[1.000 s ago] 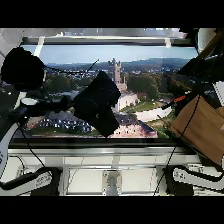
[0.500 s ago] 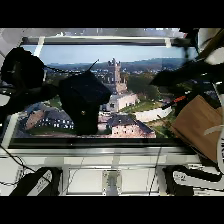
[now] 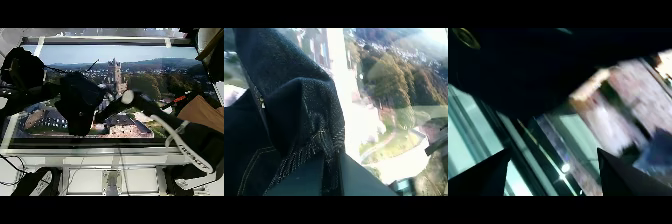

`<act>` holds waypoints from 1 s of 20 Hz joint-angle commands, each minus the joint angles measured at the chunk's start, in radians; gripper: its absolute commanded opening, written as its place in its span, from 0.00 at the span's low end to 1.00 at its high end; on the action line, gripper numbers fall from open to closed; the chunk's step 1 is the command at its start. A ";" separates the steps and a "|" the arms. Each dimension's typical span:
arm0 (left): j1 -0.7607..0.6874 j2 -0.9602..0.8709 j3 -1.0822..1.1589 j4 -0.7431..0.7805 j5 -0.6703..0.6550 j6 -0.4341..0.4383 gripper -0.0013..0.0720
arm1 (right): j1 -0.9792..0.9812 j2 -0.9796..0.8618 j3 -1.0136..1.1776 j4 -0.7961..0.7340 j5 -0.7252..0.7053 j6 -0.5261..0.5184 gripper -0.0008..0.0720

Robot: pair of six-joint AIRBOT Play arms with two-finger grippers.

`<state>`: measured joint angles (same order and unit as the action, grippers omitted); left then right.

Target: Fold the clothes and pants, and hang the long-sleeved shirts on hangers.

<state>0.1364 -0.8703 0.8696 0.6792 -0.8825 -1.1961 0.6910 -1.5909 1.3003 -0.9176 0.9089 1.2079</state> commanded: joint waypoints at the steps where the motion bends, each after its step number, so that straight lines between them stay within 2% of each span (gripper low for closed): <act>1: -0.014 -0.002 0.001 0.001 0.002 -0.001 0.08 | 0.109 -0.079 -0.006 0.003 -0.202 0.051 0.87; 4: -0.014 -0.002 0.001 0.001 0.003 -0.001 0.08 | 0.106 -0.136 -0.006 0.097 -0.203 0.055 0.87; 6: -0.014 -0.002 0.001 0.002 0.003 -0.001 0.08 | 0.121 -0.156 -0.006 0.178 -0.211 -0.003 0.86; 7: -0.014 -0.002 0.001 0.002 0.003 -0.001 0.08 | 0.127 -0.163 -0.005 0.197 -0.230 -0.019 0.81; 8: -0.014 -0.002 0.001 0.002 0.003 -0.001 0.08 | 0.133 -0.164 -0.005 0.200 -0.267 -0.021 0.57; 9: -0.014 -0.002 0.001 0.001 0.003 -0.001 0.08 | 0.135 -0.164 -0.001 0.203 -0.304 -0.021 0.26; 10: -0.014 -0.001 0.001 0.001 0.003 -0.001 0.08 | 0.134 -0.163 0.010 0.202 -0.335 -0.020 0.04; 12: -0.013 0.007 0.015 0.003 0.002 0.000 0.08 | 0.102 -0.159 0.059 0.193 -0.310 -0.020 0.03; 15: -0.013 0.046 0.098 0.097 -0.016 -0.001 0.08 | 0.016 -0.095 0.154 0.108 -0.126 -0.016 0.03; 17: -0.013 0.079 0.174 0.177 -0.075 -0.008 0.08 | -0.057 0.003 0.229 0.035 0.025 -0.016 0.03; 20: -0.013 0.143 0.283 0.246 -0.174 -0.024 0.08 | -0.137 0.173 0.366 -0.021 0.148 -0.016 0.03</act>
<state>0.1230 -0.7773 1.0618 0.8379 -0.9699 -1.2064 0.6250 -1.5444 1.5555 -0.8703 0.9043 1.1923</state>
